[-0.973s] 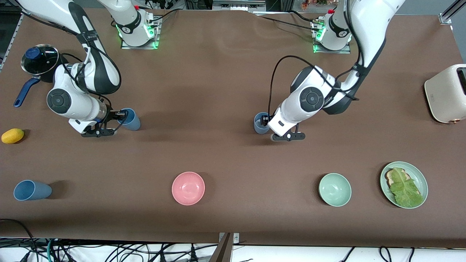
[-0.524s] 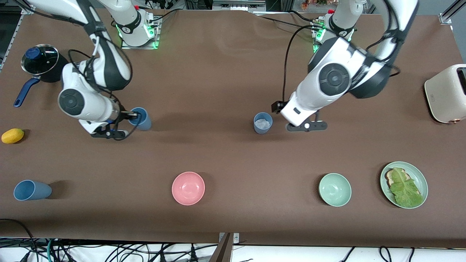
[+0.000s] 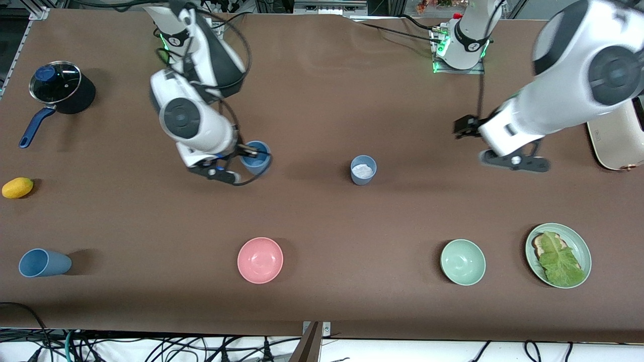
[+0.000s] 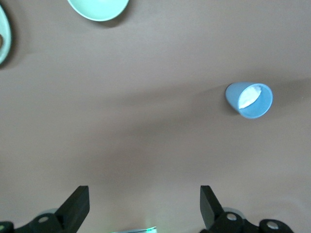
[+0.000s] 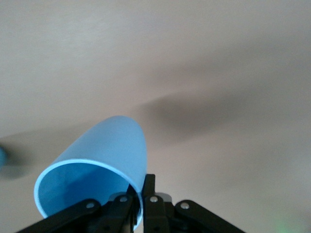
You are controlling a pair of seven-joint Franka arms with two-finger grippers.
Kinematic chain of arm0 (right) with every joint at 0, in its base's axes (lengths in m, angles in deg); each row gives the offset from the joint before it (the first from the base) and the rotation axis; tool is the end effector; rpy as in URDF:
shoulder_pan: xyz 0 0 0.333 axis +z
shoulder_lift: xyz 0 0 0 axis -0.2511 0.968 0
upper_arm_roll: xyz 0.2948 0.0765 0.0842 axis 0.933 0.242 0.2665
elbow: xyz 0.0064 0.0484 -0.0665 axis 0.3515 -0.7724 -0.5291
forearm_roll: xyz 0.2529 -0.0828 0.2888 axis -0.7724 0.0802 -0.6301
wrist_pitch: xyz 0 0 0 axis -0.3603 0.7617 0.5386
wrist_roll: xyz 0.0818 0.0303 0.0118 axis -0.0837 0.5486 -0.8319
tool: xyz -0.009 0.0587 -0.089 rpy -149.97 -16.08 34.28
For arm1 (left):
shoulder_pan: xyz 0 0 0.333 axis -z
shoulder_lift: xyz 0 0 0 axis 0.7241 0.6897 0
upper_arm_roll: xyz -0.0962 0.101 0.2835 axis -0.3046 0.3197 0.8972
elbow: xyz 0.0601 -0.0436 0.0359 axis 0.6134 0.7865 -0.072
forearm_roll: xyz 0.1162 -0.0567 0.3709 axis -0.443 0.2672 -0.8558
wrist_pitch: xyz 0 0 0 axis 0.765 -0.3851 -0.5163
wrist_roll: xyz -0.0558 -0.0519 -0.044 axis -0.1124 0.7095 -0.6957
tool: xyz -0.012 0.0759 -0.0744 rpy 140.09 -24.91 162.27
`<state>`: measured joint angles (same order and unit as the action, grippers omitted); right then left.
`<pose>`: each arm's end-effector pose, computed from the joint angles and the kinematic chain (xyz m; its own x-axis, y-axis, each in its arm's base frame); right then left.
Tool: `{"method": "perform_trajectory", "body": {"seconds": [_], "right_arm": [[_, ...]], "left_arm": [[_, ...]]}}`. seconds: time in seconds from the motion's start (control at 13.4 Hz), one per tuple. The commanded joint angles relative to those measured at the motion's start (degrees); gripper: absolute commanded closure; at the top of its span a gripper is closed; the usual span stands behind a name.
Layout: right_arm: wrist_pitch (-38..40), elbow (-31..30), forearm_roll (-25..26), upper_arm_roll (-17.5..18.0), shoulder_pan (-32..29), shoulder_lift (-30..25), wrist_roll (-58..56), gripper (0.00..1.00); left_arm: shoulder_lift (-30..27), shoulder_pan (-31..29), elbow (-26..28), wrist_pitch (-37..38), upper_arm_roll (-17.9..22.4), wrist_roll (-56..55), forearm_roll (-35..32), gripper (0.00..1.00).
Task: Stack blue cups with both arms
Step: 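Carry the blue cup over the placed cup while the left gripper withdraws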
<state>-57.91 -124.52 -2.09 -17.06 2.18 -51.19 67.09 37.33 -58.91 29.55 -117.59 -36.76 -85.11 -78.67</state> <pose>0.5507 0.3395 0.3711 0.9153 -0.3380 -0.2189 -0.3420 -0.9395 0.0204 0.5764 -0.1277 0.5461 0.9612 -0.1728 -0.2152 -0.1630 -0.9846 0.0624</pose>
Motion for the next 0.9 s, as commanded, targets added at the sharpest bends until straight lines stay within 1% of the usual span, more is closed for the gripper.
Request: {"method": "perform_trajectory", "body": {"seconds": [0.0,0.15,0.22,0.3,0.37,0.45,0.52,0.75,0.82], "right_arm": [[2.22,11.17,-0.64,-0.24,6.37,7.82,12.12,1.00],[2.13,18.46,-2.38,-0.15,10.59,12.13,20.21,1.00],[1.70,21.11,-2.74,-0.15,12.35,13.54,23.21,1.00],[1.35,23.57,-2.75,-0.15,13.94,14.69,25.85,1.00],[1.08,26.12,-2.75,-0.15,14.65,15.92,27.70,1.00],[0.99,28.49,-2.83,0.11,15.44,17.32,28.94,1.00],[0.90,30.43,-2.83,0.11,16.49,18.56,30.34,1.00],[-5.40,30.98,-2.83,0.11,18.69,20.76,34.04,1.00],[-7.77,30.98,-2.83,0.11,18.96,21.29,34.92,1.00]], "left_arm": [[-6.72,1.69,4.24,0.59,5.63,8.74,0.85,0.00],[-8.66,5.99,5.05,0.41,12.66,11.56,0.85,0.00],[-9.28,8.89,5.31,-0.11,17.39,12.97,0.85,0.00],[-9.80,11.27,6.97,-2.03,20.57,13.59,0.85,0.00],[-12.07,11.73,9.94,-4.92,22.87,13.60,0.94,0.00],[-14.53,11.82,13.89,-8.61,23.41,13.16,0.85,0.00],[-16.30,11.73,16.37,-10.64,23.50,12.98,0.85,0.00],[-15.96,10.68,15.78,-10.06,23.33,13.07,0.85,0.00],[-15.18,10.76,14.12,-8.31,23.33,13.07,0.85,0.00]]}}
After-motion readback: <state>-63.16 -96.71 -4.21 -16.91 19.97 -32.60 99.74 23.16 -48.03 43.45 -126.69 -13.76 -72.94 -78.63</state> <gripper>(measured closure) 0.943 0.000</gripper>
